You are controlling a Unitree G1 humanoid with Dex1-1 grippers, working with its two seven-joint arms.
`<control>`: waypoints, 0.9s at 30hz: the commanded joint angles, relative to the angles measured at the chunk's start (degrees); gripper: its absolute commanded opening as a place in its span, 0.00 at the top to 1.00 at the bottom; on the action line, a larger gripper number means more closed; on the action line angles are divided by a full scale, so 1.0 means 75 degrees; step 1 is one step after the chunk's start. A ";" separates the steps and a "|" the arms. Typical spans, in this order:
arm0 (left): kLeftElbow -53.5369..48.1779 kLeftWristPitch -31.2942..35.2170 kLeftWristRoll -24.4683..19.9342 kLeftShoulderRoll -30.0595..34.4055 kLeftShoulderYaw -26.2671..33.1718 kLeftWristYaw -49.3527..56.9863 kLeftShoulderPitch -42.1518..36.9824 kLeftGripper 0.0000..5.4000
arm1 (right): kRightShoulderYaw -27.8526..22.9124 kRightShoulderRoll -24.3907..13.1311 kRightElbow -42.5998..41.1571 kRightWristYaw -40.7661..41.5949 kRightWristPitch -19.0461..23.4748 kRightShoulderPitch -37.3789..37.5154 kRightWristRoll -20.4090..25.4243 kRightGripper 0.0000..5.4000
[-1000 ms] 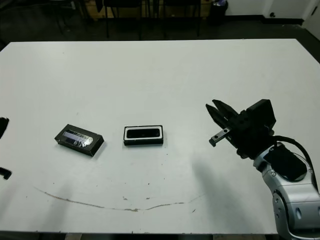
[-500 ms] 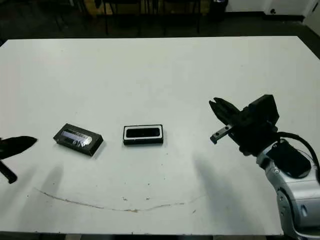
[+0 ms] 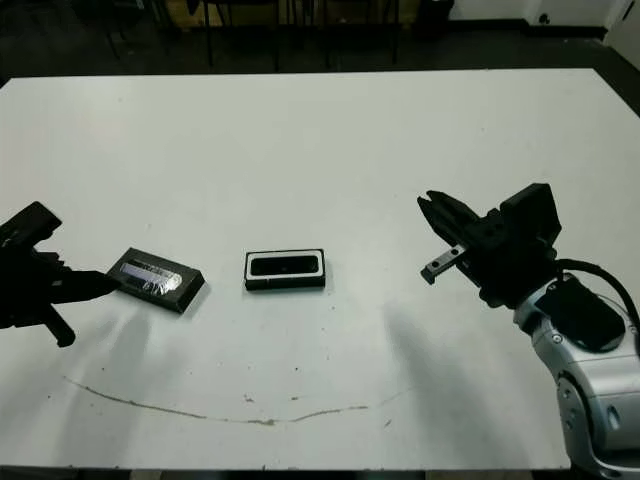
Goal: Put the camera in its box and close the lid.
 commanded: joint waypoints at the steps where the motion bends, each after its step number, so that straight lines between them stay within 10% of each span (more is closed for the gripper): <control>1: 0.0110 0.0270 0.0191 0.0219 -0.0357 0.0043 -0.0214 1.00 | -0.0006 -0.0154 -0.0002 -0.0011 0.0160 0.0026 0.0058 1.00; 27: 0.0802 0.0769 0.0471 0.0434 -0.1142 -0.0047 -0.0676 1.00 | 0.0058 -0.0278 -0.0134 -0.0204 0.0305 0.0043 -0.0021 1.00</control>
